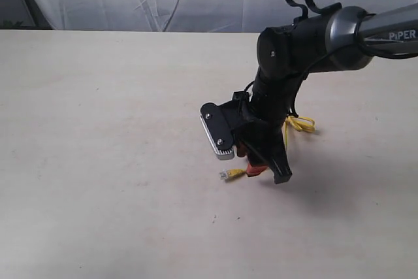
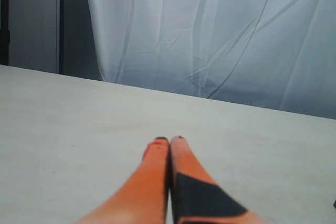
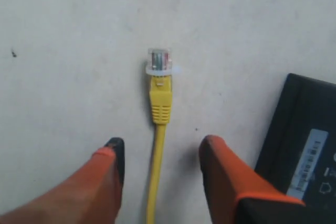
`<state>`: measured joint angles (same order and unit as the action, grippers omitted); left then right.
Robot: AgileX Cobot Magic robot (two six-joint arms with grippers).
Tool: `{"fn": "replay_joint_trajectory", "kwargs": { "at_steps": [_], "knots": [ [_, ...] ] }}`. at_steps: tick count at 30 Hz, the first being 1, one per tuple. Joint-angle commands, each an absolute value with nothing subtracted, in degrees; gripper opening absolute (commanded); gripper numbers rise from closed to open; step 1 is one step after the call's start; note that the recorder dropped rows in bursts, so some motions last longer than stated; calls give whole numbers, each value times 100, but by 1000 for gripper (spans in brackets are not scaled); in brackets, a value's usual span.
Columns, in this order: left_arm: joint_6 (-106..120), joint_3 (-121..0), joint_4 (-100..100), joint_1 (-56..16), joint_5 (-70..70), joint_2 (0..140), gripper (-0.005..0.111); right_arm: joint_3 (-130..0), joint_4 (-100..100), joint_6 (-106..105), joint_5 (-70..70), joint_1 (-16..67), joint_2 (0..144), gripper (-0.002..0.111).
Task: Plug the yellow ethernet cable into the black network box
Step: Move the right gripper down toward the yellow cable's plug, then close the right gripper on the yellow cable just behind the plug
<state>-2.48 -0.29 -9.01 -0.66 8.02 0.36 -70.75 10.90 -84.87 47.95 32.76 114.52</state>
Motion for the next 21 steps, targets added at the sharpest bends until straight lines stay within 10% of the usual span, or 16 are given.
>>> {"fn": "replay_joint_trajectory", "kwargs": {
  "at_steps": [1, 21],
  "knots": [
    [-248, 0, -849, -72, 727, 0, 0, -7111, 1097, -8539, 4649, 3278, 11473, 46],
    [-248, 0, -657, -72, 727, 0, 0, -6931, 882, -8075, 4004, 3544, 11569, 46]
  ]
}}
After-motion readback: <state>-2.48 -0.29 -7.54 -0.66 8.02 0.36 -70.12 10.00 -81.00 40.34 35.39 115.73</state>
